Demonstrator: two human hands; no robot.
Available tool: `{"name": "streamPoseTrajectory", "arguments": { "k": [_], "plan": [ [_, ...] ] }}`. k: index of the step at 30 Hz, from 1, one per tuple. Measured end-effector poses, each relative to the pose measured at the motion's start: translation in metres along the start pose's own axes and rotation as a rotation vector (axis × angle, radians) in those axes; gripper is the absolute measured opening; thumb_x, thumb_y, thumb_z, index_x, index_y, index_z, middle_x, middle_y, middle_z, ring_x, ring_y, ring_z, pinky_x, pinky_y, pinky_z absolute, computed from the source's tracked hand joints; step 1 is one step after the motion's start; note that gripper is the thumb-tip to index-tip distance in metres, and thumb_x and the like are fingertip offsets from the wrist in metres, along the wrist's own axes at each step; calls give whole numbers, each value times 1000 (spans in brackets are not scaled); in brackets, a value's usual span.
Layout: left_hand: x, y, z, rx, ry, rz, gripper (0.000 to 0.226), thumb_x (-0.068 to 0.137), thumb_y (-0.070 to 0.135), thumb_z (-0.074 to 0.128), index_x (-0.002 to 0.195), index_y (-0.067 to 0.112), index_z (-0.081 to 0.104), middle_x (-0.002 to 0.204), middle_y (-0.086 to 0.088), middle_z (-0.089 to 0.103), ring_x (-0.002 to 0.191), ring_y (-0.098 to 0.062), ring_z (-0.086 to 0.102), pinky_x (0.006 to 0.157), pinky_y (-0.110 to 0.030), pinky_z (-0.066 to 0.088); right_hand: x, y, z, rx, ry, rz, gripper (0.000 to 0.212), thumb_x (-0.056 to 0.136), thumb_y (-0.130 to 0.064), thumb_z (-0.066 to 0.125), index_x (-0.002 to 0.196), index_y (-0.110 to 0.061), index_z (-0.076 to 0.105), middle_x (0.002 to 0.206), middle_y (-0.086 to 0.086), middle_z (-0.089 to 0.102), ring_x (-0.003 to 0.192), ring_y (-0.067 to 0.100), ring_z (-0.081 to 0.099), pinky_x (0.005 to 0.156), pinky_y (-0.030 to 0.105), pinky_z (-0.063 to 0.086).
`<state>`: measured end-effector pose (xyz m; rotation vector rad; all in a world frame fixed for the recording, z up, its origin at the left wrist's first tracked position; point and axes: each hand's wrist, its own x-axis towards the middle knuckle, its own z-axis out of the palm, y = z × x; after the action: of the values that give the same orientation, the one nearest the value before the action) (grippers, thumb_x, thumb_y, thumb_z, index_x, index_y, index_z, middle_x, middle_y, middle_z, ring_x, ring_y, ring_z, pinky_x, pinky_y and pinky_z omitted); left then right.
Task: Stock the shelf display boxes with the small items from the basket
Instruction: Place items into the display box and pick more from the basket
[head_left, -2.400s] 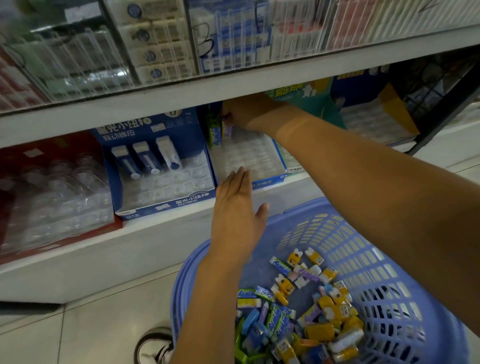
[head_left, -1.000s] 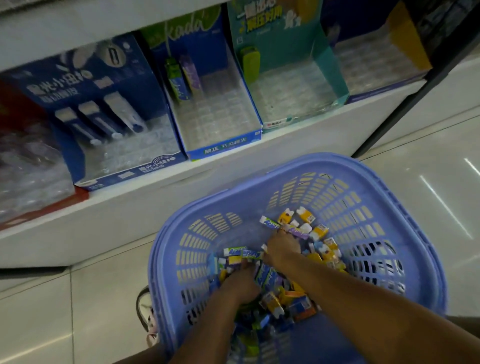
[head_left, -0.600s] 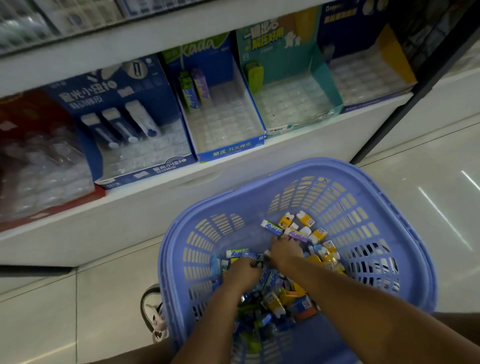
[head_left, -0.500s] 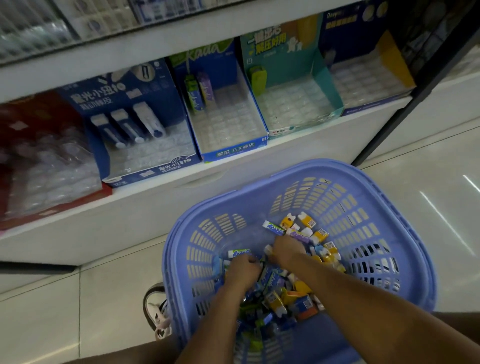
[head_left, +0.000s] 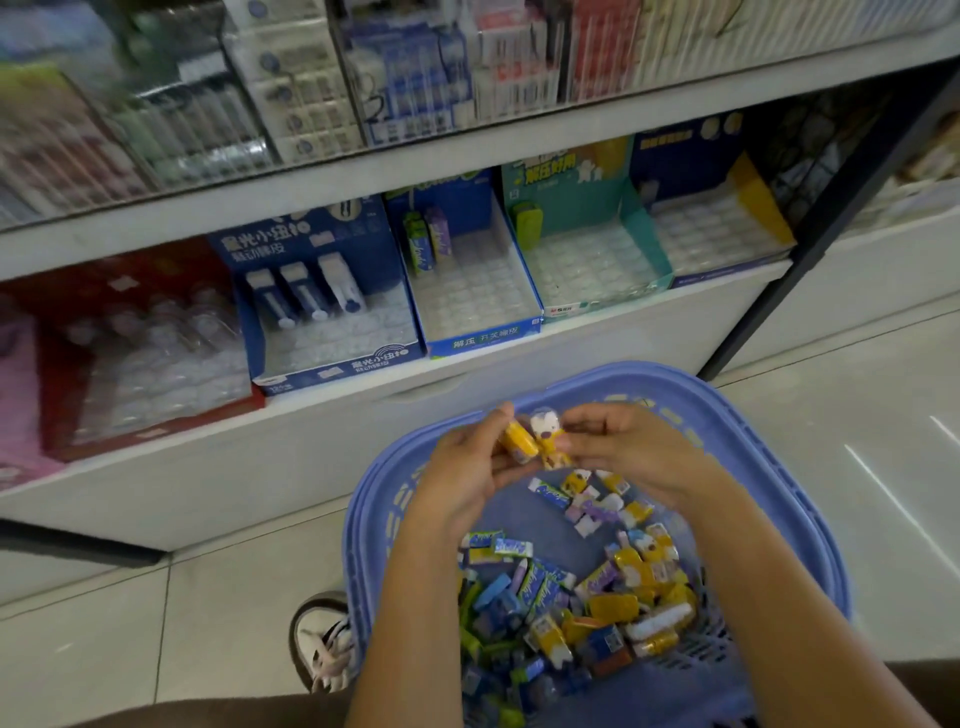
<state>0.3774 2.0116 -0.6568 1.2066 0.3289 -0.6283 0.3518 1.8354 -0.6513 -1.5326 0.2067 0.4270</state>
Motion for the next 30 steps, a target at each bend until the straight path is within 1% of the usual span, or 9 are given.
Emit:
{"name": "streamPoseTrajectory", "arguments": {
  "k": [3,6,8,12,17,19,23,28,30],
  "plan": [
    [-12,20,2,-61,-19,48,31,95,24,51,94,0,69,90,-18,72,80,-25,71,67,-29,58,-3,-21,5,156,19,-17,25,86,-2,61,109,-12,65,96,12,70,85,24,69,73,32,59],
    [-18,38,4,-147,17,73,34,97,23,42,104,-1,64,71,-10,69,60,-18,66,56,-25,56,1,-38,9,233,-1,-107,33,90,1,54,121,-9,60,91,14,66,82,23,67,73,31,58],
    [-19,46,1,-181,64,100,35,96,26,40,107,2,64,56,-2,56,45,-11,49,42,-20,44,7,-50,9,243,51,-182,31,90,1,55,118,-10,62,89,12,66,80,18,68,73,26,57],
    [-19,57,-4,-209,86,121,34,98,41,40,92,14,60,50,5,41,39,-6,29,33,-16,21,28,-73,-12,150,342,-346,21,87,-3,62,98,-21,63,77,-5,69,68,8,65,63,18,51],
    [-15,59,1,-167,51,138,36,97,45,42,86,15,60,57,4,52,40,-6,35,33,-16,24,50,-93,-70,-81,705,-498,18,88,-10,63,92,-26,55,53,-14,58,60,7,61,68,28,53],
    [-12,58,8,-136,24,163,39,96,46,43,87,14,64,60,5,55,42,-5,40,34,-16,28,55,-98,-100,-198,842,-537,14,88,-15,63,100,-19,58,62,-15,53,66,9,59,72,29,52],
    [-5,60,29,-31,20,186,48,95,51,39,87,13,66,57,3,55,38,-7,37,33,-17,28,62,-113,-158,-455,997,-452,30,86,-22,63,115,-14,59,84,-7,58,76,3,55,68,17,44],
    [8,63,61,186,-4,159,61,94,59,34,71,17,72,48,-4,53,30,-10,27,33,-16,18,77,-131,-198,-845,928,-410,26,89,-13,57,113,-7,64,110,14,66,102,28,61,83,21,44],
    [14,63,74,282,-17,148,62,92,61,33,67,21,73,47,-5,53,29,-10,25,34,-17,17,86,-139,-211,-1035,880,-365,26,92,-10,52,115,-4,63,114,19,65,104,36,59,91,32,48]
  ]
}}
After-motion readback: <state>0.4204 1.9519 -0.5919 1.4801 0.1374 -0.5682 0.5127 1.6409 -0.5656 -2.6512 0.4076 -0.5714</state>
